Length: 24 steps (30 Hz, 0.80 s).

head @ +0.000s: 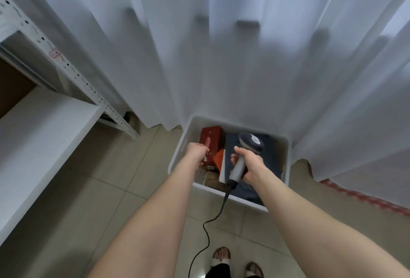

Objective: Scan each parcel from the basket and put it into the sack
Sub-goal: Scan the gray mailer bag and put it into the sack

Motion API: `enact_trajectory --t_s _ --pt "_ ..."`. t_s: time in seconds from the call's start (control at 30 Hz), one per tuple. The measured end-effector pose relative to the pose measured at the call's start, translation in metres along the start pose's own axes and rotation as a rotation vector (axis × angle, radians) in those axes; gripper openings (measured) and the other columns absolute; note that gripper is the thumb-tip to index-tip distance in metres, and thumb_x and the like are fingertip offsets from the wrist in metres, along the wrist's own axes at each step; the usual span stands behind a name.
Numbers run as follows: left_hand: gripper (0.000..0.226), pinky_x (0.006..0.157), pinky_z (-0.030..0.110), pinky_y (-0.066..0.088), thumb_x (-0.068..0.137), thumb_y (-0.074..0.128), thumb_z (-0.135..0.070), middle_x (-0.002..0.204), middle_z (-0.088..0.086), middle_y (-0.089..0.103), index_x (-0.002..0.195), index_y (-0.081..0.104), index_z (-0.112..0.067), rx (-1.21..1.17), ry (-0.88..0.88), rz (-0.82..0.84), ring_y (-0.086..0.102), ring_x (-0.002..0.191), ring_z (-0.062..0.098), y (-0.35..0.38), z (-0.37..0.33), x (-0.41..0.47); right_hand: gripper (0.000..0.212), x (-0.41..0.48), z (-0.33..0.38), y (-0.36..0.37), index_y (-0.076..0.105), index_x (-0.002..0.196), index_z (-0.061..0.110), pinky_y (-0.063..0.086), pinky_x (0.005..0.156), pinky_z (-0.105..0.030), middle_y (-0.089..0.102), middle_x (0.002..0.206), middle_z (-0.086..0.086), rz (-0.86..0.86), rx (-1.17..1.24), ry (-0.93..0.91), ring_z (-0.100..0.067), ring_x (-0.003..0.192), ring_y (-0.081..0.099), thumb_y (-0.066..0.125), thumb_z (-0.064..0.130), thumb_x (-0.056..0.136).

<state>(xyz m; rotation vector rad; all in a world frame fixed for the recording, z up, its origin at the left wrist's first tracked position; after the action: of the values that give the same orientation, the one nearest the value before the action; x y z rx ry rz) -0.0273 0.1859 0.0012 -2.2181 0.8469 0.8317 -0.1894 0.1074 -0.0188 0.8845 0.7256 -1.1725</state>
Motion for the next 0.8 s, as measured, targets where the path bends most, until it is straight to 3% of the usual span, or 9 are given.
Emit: enact_trajectory --t_s 0.07,0.2,0.3,0.37,0.47,0.53,0.63,0.8 --pt "0.034 0.081 0.035 0.047 0.090 0.056 -0.004 0.124 0.016 0.057 0.124 0.057 -0.006 0.026 -0.027 0.006 0.054 0.108 0.029 0.026 -0.005 0.028 0.009 0.032 0.017 -0.011 0.064 0.088 0.009 0.053 0.088 -0.040 0.066 0.073 -0.005 -0.035 -0.024 0.010 -0.015 0.066 0.062 0.072 0.011 0.085" --pt "0.036 0.094 0.041 0.050 0.087 0.063 -0.007 0.123 0.018 0.059 0.123 0.058 -0.008 0.054 -0.073 0.020 0.057 0.112 0.032 0.082 -0.002 0.082 0.014 0.104 0.040 -0.038 0.066 0.093 0.008 0.054 0.091 -0.041 0.068 0.073 -0.005 -0.083 -0.057 0.039 -0.014 0.066 0.064 0.074 0.013 0.082" --pt "0.040 0.083 0.035 0.051 0.087 0.063 -0.007 0.121 0.019 0.059 0.126 0.056 -0.006 0.067 -0.096 0.037 0.059 0.100 0.030 0.122 0.010 0.124 0.020 0.164 0.047 -0.058 0.065 0.100 0.008 0.052 0.083 -0.039 0.066 0.074 -0.005 -0.100 -0.076 0.064 -0.014 0.063 0.062 0.074 0.012 0.082" --pt "0.033 0.078 0.033 0.047 0.089 0.062 -0.007 0.119 0.017 0.058 0.121 0.057 -0.005 0.095 -0.136 0.057 0.058 0.100 0.029 0.147 0.027 0.152 0.019 0.201 0.045 -0.072 0.064 0.097 0.008 0.051 0.079 -0.039 0.064 0.072 -0.006 -0.116 -0.100 0.086 -0.015 0.062 0.060 0.074 0.011 0.082" --pt "0.018 0.087 0.033 0.047 0.089 0.063 -0.009 0.111 0.016 0.058 0.105 0.059 -0.004 0.119 -0.183 0.096 0.059 0.097 0.025 0.178 0.051 0.185 0.017 0.251 0.035 -0.091 0.060 0.090 0.007 0.049 0.075 -0.040 0.059 0.072 -0.007 -0.158 -0.147 0.118 -0.017 0.063 0.056 0.075 0.010 0.082" --pt "0.043 0.095 0.033 0.048 0.087 0.066 -0.014 0.123 0.016 0.058 0.126 0.053 0.001 0.154 -0.210 0.112 0.058 0.112 0.029 0.195 0.073 0.213 0.029 0.284 0.024 -0.099 0.062 0.100 0.004 0.051 0.080 -0.043 0.060 0.079 -0.010 -0.156 -0.181 0.138 -0.023 0.070 0.057 0.078 0.012 0.078" --pt "0.058 0.087 0.025 0.045 0.087 0.067 -0.017 0.131 0.013 0.054 0.136 0.042 0.000 0.174 -0.236 0.145 0.055 0.118 0.029 0.217 0.098 0.248 0.051 0.330 0.002 -0.105 0.060 0.117 0.000 0.051 0.094 -0.050 0.065 0.105 -0.016 -0.154 -0.214 0.162 -0.033 0.096 0.063 0.081 0.013 0.073" --pt "0.082 0.099 0.040 0.046 0.077 0.074 -0.037 0.139 0.016 0.041 0.140 0.033 -0.003 0.332 -0.281 -0.025 0.049 0.122 0.033 0.226 0.127 0.307 0.040 0.384 -0.021 -0.104 0.060 0.114 -0.001 0.051 0.095 -0.052 0.065 0.111 -0.019 -0.157 -0.273 0.186 -0.036 0.105 0.062 0.075 0.007 0.078"
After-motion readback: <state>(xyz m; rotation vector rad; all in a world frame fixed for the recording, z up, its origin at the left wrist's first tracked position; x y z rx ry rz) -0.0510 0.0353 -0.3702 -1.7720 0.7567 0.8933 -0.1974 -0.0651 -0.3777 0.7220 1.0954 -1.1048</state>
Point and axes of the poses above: each hand's wrist, its own x-axis towards the middle knuckle, its own y-axis out of the palm, z = x × y, the point moved 8 cm from there along x, towards the middle knuckle
